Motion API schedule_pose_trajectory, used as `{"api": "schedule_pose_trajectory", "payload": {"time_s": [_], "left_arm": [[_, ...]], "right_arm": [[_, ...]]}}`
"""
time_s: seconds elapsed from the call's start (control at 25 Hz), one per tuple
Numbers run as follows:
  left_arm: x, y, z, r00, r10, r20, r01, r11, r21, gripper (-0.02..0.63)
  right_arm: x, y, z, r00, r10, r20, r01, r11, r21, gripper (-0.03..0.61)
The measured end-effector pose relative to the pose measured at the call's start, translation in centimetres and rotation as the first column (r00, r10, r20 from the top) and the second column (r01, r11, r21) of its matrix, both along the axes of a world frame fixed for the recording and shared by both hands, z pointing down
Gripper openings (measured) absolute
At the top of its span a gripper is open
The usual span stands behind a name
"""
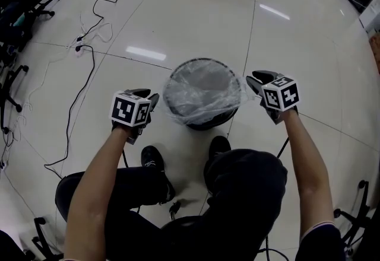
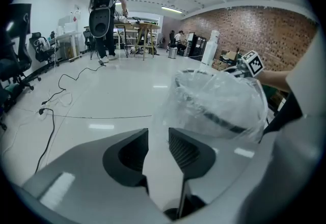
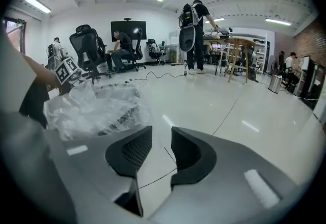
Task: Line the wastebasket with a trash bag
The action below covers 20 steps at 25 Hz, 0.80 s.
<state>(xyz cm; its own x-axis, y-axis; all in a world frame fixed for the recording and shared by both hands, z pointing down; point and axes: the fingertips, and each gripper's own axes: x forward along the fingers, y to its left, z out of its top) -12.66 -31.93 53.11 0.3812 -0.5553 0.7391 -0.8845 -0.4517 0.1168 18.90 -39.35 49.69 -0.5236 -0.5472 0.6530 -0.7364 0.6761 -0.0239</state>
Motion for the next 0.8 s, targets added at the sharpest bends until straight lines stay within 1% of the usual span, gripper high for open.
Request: {"api": "schedule_pose_trajectory", "payload": {"time_s": [0.2, 0.32, 0.44, 0.56, 0.68, 0.8], "left_arm": [[1.1, 1.5, -3.1, 0.999, 0.049, -0.016, -0.048, 0.997, 0.057, 0.123], [2.5, 2.2, -5.2, 0.996, 0.085, -0.036, -0.081, 0.992, 0.096, 0.122], [3.9, 3.4, -6.5, 0.991, 0.123, -0.057, -0.115, 0.986, 0.118, 0.121], [5.7, 4.9, -6.9, 0.984, 0.161, -0.079, -0.151, 0.981, 0.120, 0.121], [7.4, 6.1, -6.5, 0.977, 0.194, -0.085, -0.185, 0.977, 0.104, 0.121], [8.5, 7.2, -5.5, 0.976, 0.204, -0.081, -0.198, 0.977, 0.077, 0.123]], "right_arm": [[0.7, 2.1, -3.6, 0.999, 0.017, 0.044, -0.020, 0.998, 0.052, 0.117], [0.0, 4.4, -5.4, 0.997, -0.019, 0.081, 0.015, 0.998, 0.056, 0.113], [-1.7, 6.9, -6.0, 0.991, -0.071, 0.116, 0.067, 0.997, 0.036, 0.115], [-3.2, 8.8, -5.5, 0.985, -0.103, 0.138, 0.103, 0.995, 0.007, 0.146], [-4.0, 10.0, -4.7, 0.981, -0.127, 0.146, 0.132, 0.991, -0.025, 0.150], [-4.4, 10.9, -3.5, 0.982, -0.143, 0.122, 0.151, 0.987, -0.058, 0.150]]}}
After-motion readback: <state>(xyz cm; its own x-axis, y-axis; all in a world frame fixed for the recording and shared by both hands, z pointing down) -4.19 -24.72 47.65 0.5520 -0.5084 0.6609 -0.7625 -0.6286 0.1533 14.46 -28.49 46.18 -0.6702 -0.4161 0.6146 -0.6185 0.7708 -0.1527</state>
